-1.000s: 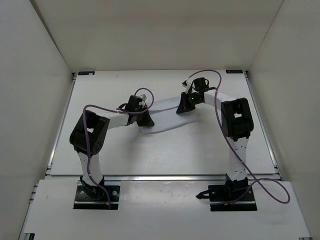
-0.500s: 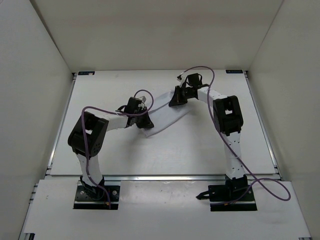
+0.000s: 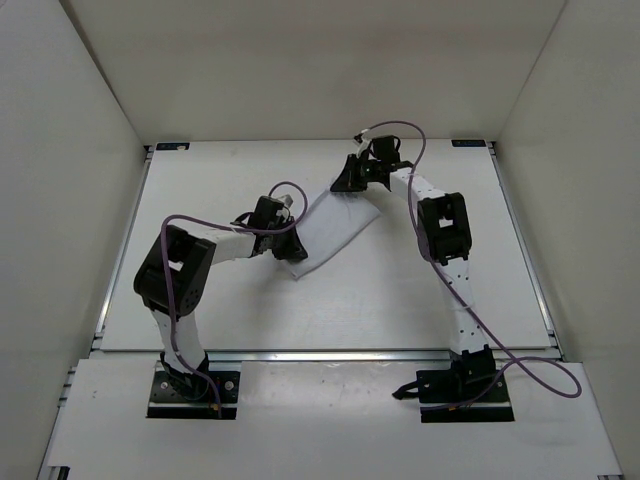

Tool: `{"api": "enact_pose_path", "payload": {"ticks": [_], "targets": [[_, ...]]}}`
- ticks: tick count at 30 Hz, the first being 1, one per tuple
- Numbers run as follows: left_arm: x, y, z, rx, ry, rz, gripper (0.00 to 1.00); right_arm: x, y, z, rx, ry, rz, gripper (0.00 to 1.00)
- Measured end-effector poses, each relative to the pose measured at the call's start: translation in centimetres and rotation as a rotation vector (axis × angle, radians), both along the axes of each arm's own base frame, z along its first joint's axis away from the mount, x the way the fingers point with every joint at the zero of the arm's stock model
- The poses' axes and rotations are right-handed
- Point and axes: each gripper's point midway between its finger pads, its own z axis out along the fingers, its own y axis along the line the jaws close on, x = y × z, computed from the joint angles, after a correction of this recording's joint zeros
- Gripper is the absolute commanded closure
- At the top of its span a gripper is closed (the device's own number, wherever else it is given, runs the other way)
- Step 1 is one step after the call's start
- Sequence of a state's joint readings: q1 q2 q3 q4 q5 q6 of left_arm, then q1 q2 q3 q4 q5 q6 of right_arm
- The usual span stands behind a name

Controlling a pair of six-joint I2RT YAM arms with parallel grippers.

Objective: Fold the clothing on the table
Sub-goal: Fold the skirt

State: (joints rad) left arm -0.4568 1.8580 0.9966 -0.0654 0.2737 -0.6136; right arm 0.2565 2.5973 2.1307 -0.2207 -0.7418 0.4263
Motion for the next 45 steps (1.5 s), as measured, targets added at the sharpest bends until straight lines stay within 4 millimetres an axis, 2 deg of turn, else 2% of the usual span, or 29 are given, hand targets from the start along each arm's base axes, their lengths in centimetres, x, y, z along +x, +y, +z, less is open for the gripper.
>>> {"api": "enact_pose_path", "payload": {"ticks": [3, 5, 8, 12, 14, 16, 18, 21, 24, 27, 30, 32, 35, 39, 42, 45], "targets": [[-0.8, 0.4, 0.1, 0.008, 0.012, -0.004, 1.00, 0.1, 0.0, 1.0, -0.004, -0.018, 0.003, 0.96], [-1.5, 0.9, 0.1, 0.018, 0.024, -0.003, 1.00, 0.0, -0.7, 1.8, -0.021, -0.032, -0.006, 0.80], [-2.3, 1.9, 0.2, 0.036, 0.041, 0.005, 1.00, -1.3, -3.0, 3.9, -0.055, -0.042, -0.029, 0.70], [-2.7, 3.8, 0.4, 0.050, 0.051, 0.038, 0.91, -3.6, -7.2, 7.9, -0.101, -0.102, -0.069, 0.73], [-2.3, 5.0, 0.8, 0.052, 0.043, 0.064, 0.86, -5.5, -9.1, 8.6, -0.119, -0.110, -0.090, 0.75], [-1.5, 5.8, 1.2, 0.044, 0.024, 0.085, 0.82, -7.7, -10.3, 7.9, -0.133, -0.092, -0.100, 0.80], [-0.7, 6.3, 1.5, 0.035, 0.011, 0.100, 0.81, -10.3, -10.4, 5.8, -0.144, -0.048, -0.091, 0.85], [0.5, 5.8, 2.3, 0.008, -0.016, 0.097, 0.85, -14.6, -9.2, 1.7, -0.161, 0.062, -0.046, 0.91], [1.8, 4.3, 3.0, -0.040, -0.049, 0.086, 0.86, -17.3, -7.4, 0.0, -0.169, 0.120, 0.003, 0.93], [2.8, 3.1, 2.7, -0.086, -0.062, 0.090, 0.90, -17.4, -5.4, 0.8, -0.150, 0.087, 0.040, 0.93], [3.5, 2.4, 1.3, -0.115, -0.044, 0.112, 0.92, -16.8, -3.9, 2.1, -0.129, 0.041, 0.065, 0.94], [4.0, 2.2, 0.6, -0.140, -0.031, 0.137, 0.93, -16.0, -3.4, 3.2, -0.111, 0.010, 0.074, 0.93], [5.6, 2.1, 1.0, -0.191, -0.054, 0.178, 0.94, -15.0, -3.0, 4.0, -0.085, -0.020, 0.079, 0.94], [7.7, 2.5, 1.5, -0.251, -0.089, 0.249, 0.96, -13.7, -2.9, 3.1, -0.067, -0.002, 0.083, 0.95], [9.2, 3.1, 1.9, -0.281, -0.119, 0.316, 0.97, -12.4, -3.1, 1.3, -0.070, 0.034, 0.075, 1.00], [10.4, 3.8, 2.5, -0.294, -0.152, 0.383, 0.97, -11.5, -3.3, -0.3, -0.075, 0.073, 0.069, 1.00]]}}
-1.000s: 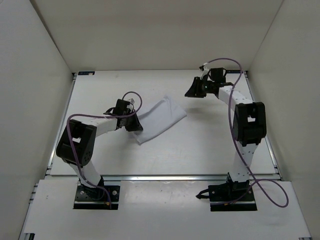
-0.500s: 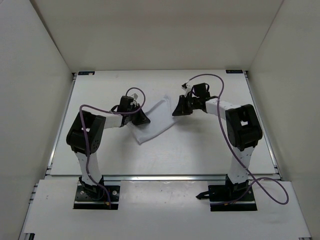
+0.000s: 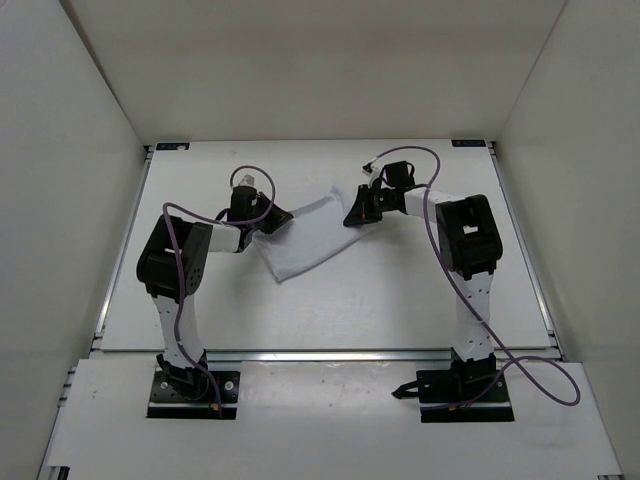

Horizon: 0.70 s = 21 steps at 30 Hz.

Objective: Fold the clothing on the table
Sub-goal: Fold the skirt

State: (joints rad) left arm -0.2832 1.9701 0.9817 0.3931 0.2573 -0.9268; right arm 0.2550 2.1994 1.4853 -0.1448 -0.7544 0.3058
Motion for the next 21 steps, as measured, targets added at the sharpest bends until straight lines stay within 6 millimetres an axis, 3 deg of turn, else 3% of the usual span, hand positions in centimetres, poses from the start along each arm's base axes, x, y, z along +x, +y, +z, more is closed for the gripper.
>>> {"api": "enact_pose_path", "payload": {"ticks": [10, 13, 16, 21], "targets": [[3.6, 1.6, 0.3, 0.052, -0.011, 0.148, 0.98, -0.1, -0.7, -1.0, -0.010, 0.044, -0.006, 1.00], [3.7, 1.9, -0.2, 0.081, 0.011, 0.155, 0.99, -0.4, -1.2, -1.2, -0.018, 0.047, -0.009, 1.00], [3.2, 2.1, -0.9, 0.117, 0.041, 0.141, 0.98, -1.8, -1.9, -1.3, -0.026, 0.060, -0.019, 1.00], [2.3, 2.9, -2.0, 0.181, 0.077, 0.109, 0.96, -6.0, -3.3, -1.2, -0.064, 0.107, -0.039, 1.00]]}}
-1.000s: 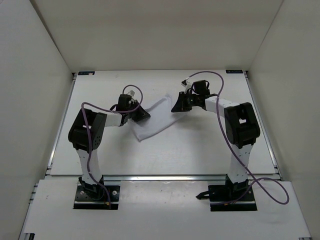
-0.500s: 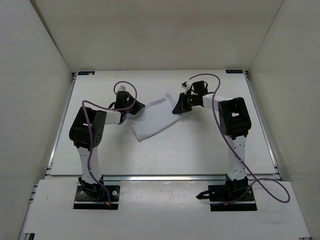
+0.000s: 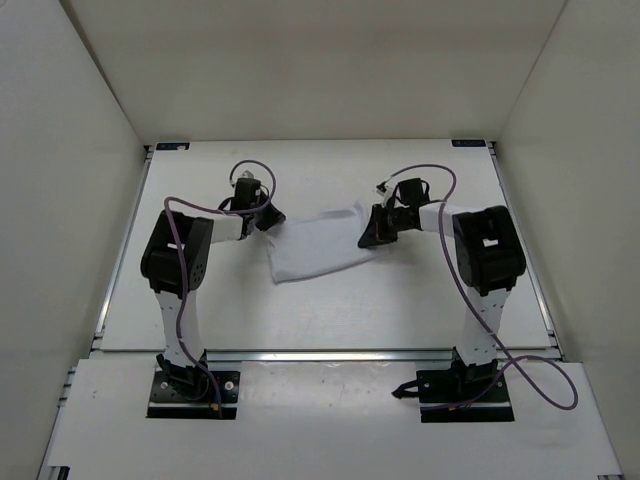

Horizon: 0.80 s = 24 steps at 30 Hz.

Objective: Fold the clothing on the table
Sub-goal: Fold the skirt

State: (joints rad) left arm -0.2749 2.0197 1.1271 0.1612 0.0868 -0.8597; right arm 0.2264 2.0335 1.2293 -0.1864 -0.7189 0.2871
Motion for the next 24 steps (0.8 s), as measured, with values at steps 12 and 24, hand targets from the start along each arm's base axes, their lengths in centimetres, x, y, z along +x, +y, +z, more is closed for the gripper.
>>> {"api": "enact_pose_path", "payload": {"ticks": [12, 24], "targets": [[-3.2, 1.3, 10.2, 0.106, -0.190, -0.153, 0.68, -5.8, 0.5, 9.1, 0.008, -0.175, -0.027, 0.34], [-15.3, 1.0, 5.8, 0.179, -0.105, -0.282, 0.94, -6.2, -7.3, 4.3, -0.142, -0.101, -0.211, 0.25]]}}
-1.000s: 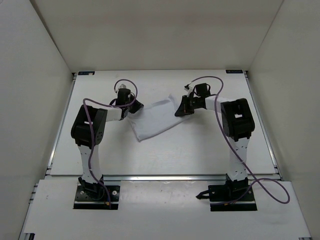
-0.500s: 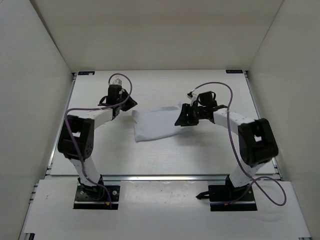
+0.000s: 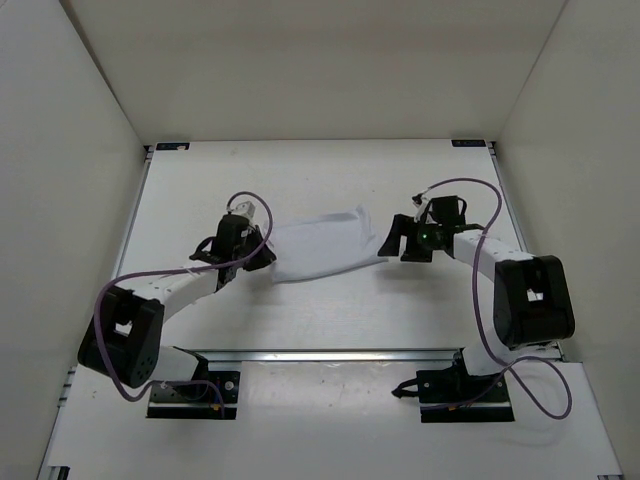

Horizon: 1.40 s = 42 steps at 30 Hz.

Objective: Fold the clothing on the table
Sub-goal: Fold the skirt

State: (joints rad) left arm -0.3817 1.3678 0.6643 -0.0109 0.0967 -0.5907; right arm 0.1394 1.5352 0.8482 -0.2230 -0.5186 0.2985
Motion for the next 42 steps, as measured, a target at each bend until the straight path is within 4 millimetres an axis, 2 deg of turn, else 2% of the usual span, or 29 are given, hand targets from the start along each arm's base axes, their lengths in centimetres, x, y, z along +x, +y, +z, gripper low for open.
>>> {"api": "enact_pose_path", "payload": {"ticks": [2, 6, 12, 15, 19, 20, 22, 23, 24, 33, 35, 38, 40, 42], "targets": [[-1.0, 0.4, -1.5, 0.021, 0.043, 0.002, 0.95, -0.3, -0.4, -1.1, -0.014, 0.032, -0.004, 0.25], [-0.9, 0.5, -2.3, 0.034, 0.058, 0.005, 0.96, -0.2, -0.2, -2.4, -0.021, 0.067, 0.006, 0.27], [-0.8, 0.6, -4.2, 0.058, 0.103, 0.010, 0.97, 1.4, 0.6, -3.1, -0.013, 0.075, 0.026, 0.36], [-0.9, 0.8, -5.1, 0.075, 0.126, 0.017, 0.98, 2.5, 1.0, -3.3, -0.004, 0.067, 0.037, 0.48], [-0.8, 1.0, -5.9, 0.093, 0.150, 0.025, 0.99, 3.0, 1.3, -3.6, 0.010, 0.072, 0.043, 0.58], [-0.7, 1.0, -6.0, 0.098, 0.154, 0.028, 1.00, 3.1, 1.3, -3.8, 0.014, 0.077, 0.043, 0.62], [-0.4, 1.0, -6.0, 0.103, 0.156, 0.031, 1.00, 3.2, 1.5, -4.0, 0.021, 0.079, 0.048, 0.81], [-0.2, 0.9, -6.1, 0.107, 0.157, 0.033, 1.00, 3.1, 1.5, -4.2, 0.023, 0.086, 0.051, 0.86], [0.0, 0.9, -6.1, 0.109, 0.160, 0.034, 1.00, 3.0, 1.6, -4.5, 0.026, 0.096, 0.050, 0.99], [0.7, 0.7, -6.2, 0.124, 0.182, 0.038, 1.00, 2.8, 1.4, -4.6, 0.041, 0.112, 0.044, 1.00], [1.0, 0.4, -6.2, 0.128, 0.192, 0.030, 1.00, 2.6, 0.9, -4.0, 0.038, 0.113, 0.035, 1.00], [1.1, -0.7, -6.1, 0.131, 0.194, 0.009, 1.00, 2.7, 0.0, -1.9, 0.035, 0.086, 0.016, 1.00], [1.0, -1.8, -6.1, 0.125, 0.192, -0.014, 1.00, 3.2, -0.1, 0.2, 0.031, 0.044, 0.017, 1.00], [0.7, -3.3, -6.2, 0.100, 0.193, -0.046, 1.00, 4.4, 0.1, 3.2, 0.028, -0.026, 0.028, 1.00]]}}
